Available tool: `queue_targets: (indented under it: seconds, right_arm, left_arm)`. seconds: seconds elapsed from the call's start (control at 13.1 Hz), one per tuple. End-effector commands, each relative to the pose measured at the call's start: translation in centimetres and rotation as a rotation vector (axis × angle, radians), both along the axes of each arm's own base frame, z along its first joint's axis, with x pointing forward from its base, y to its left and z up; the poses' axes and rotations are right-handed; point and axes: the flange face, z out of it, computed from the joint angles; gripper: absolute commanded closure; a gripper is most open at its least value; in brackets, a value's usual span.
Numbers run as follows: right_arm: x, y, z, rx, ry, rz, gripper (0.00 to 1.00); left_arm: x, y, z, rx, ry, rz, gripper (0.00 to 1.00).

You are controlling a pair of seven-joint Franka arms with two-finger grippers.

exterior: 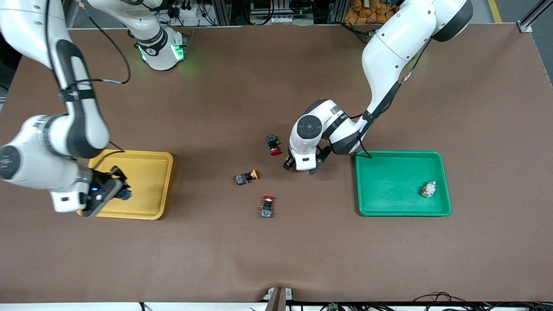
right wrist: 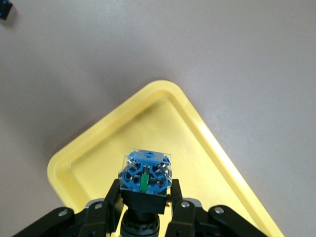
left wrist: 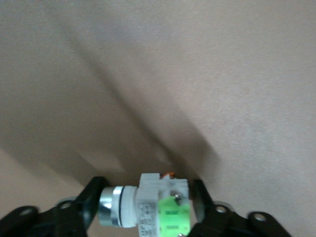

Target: Place green and yellow buttons in trays

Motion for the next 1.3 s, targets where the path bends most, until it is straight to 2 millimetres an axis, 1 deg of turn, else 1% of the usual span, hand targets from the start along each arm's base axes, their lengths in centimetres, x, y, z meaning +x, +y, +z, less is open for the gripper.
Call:
queue_targets:
  seconds: [0.0, 0.08, 0.15, 0.23, 0.31, 0.46, 0.54, 0.61, 0.69, 0.77, 0.84, 0.92, 1.0, 1.07, 1.15, 1.23]
  right_arm:
    - [0.4, 0.1, 3.1, 0.018, 0.001, 0.043, 0.00]
    - [0.4, 0.4, 3.7, 0.024, 0.019, 0.050, 0.00]
    - [0.3, 1.3, 3.9, 0.032, 0.041, 0.054, 0.00]
    - [0.2, 2.5, 4.0, 0.039, 0.050, 0.067, 0.00]
    - [0.2, 4.3, 4.2, 0.040, 0.048, 0.093, 0.00]
    - [0.0, 9.4, 4.1, 0.041, 0.044, 0.169, 0.00]
    - [-0.3, 12.6, 3.9, 0.055, 0.046, 0.207, 0.00]
    - [-1.0, 17.0, 3.8, 0.097, 0.048, 0.247, 0.00]
    - [-1.8, 20.4, 3.0, 0.137, 0.065, 0.269, 0.00]
    - [-2.2, 22.7, 1.8, 0.153, 0.076, 0.285, 0.00]
    - [-2.6, 25.9, 0.7, 0.154, 0.052, 0.320, 0.00]
    - [-3.3, 29.6, 0.7, 0.152, -0.004, 0.366, 0.00]
    - [-4.0, 32.4, 0.4, 0.146, -0.048, 0.401, 0.00]
    - [-4.4, 34.8, -0.5, 0.144, -0.086, 0.437, 0.00]
    - [-4.6, 36.1, -1.8, 0.140, -0.108, 0.456, 0.00]
    - [-5.2, 37.6, -3.3, 0.124, -0.109, 0.485, 0.00]
  left_arm:
    - [1.0, 0.9, 0.8, 0.022, -0.030, 0.000, 1.00]
    - [2.3, 2.0, 2.5, 0.020, -0.052, -0.007, 1.00]
    - [3.5, 3.5, 3.6, 0.038, -0.050, -0.030, 1.00]
    - [4.1, 4.5, 5.1, 0.057, -0.051, -0.061, 1.00]
    - [5.3, 6.1, 6.7, 0.068, -0.061, -0.074, 1.00]
    - [7.5, 9.6, 9.8, 0.086, -0.081, -0.091, 1.00]
    - [8.5, 11.3, 11.2, 0.090, -0.091, -0.108, 1.00]
    - [9.7, 13.6, 12.3, 0.099, -0.093, -0.126, 1.00]
    - [10.8, 16.4, 12.3, 0.105, -0.078, -0.151, 1.00]
    - [11.7, 18.7, 12.2, 0.105, -0.068, -0.168, 1.00]
    - [12.2, 20.4, 12.0, 0.107, -0.061, -0.179, 1.00]
    - [12.8, 22.1, 11.7, 0.107, -0.055, -0.192, 1.00]
    - [13.5, 24.2, 11.4, 0.104, -0.048, -0.200, 1.00]
    - [13.9, 25.9, 11.0, 0.104, -0.041, -0.205, 1.00]
    - [13.7, 27.1, 10.0, 0.110, -0.021, -0.205, 1.00]
    - [13.9, 28.4, 9.0, 0.112, -0.004, -0.193, 1.00]
